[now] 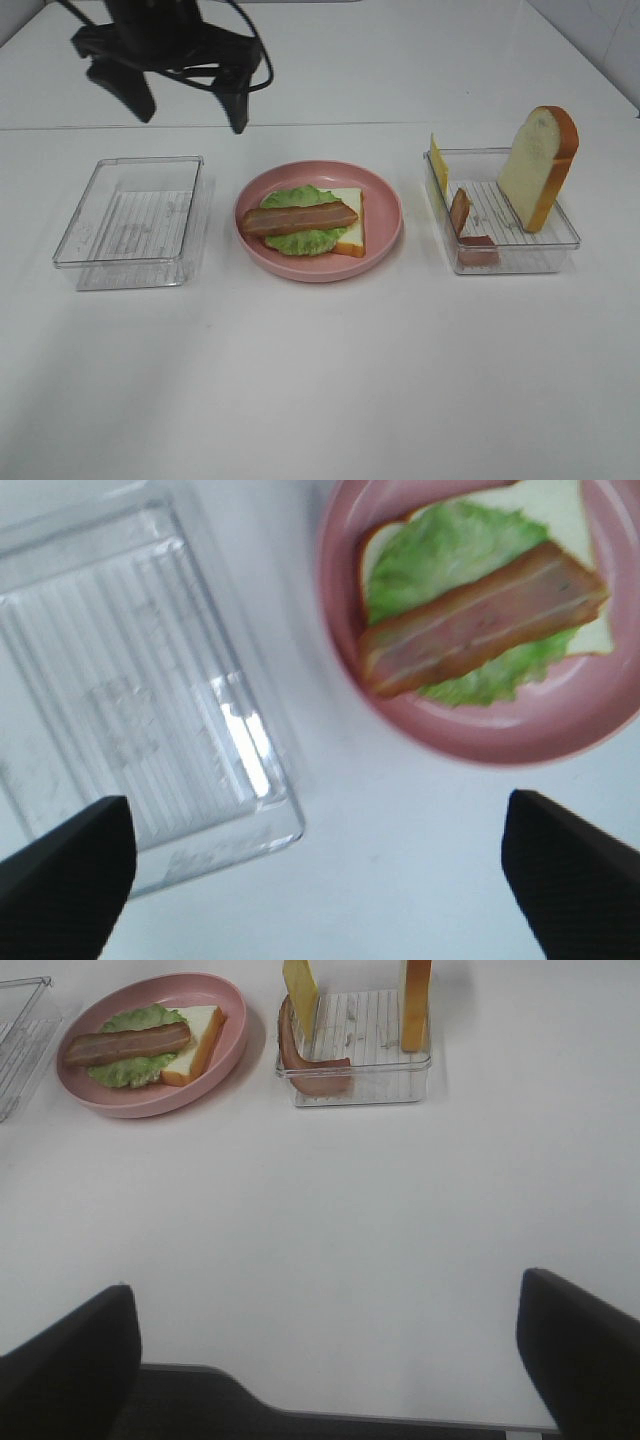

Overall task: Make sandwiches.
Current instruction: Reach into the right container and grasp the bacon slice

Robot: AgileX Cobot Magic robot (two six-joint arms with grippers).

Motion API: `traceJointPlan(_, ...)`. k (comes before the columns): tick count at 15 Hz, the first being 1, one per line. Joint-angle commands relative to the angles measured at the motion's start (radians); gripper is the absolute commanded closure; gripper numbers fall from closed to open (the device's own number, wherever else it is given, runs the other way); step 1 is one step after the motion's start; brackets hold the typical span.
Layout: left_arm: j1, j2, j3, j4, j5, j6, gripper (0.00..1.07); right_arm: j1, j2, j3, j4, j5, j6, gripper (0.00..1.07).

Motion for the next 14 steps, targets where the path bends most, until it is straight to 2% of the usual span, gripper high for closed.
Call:
traceJointPlan(1,0.058,-0.119,0.158,0.009,0.109,0.013,0.16,-0.007,-0.025,0.004,0.004,0.003,0.009,0.09)
traceJointPlan(3,0.169,-0.286,0.339,0.011,0.098,0.042,0.17,-0.007,-0.025,0.004,0.005,0.003,0.009,0.09)
traceJointPlan(5,0.235,-0.397,0.416,0.011,0.081,0.045,0.17,-0.007,-0.025,0.004,0.005,0.003,0.009,0.09)
traceJointPlan(8,0.363,-0.680,0.620,0.010,0.024,0.064,0.17,-0.007,-0.025,0.004,0.005,0.003,0.009,0.09)
traceJointPlan(9,0.374,-0.726,0.658,0.009,0.008,0.064,0.17,-0.007,-0.025,0.004,0.005,0.003,0.009,0.09)
traceJointPlan(11,0.378,-0.926,0.835,0.009,-0.054,0.066,0.17,-0.007,-0.025,0.004,0.005,0.003,0.009,0.09)
traceJointPlan(12,0.378,-0.966,0.869,0.009,-0.066,0.066,0.17,-0.007,-0.025,0.004,0.005,0.003,0.009,0.09)
traceJointPlan(14,0.378,-1.144,1.003,0.011,-0.099,0.067,0.17,-0.007,-0.025,0.004,0.005,0.003,0.009,0.09)
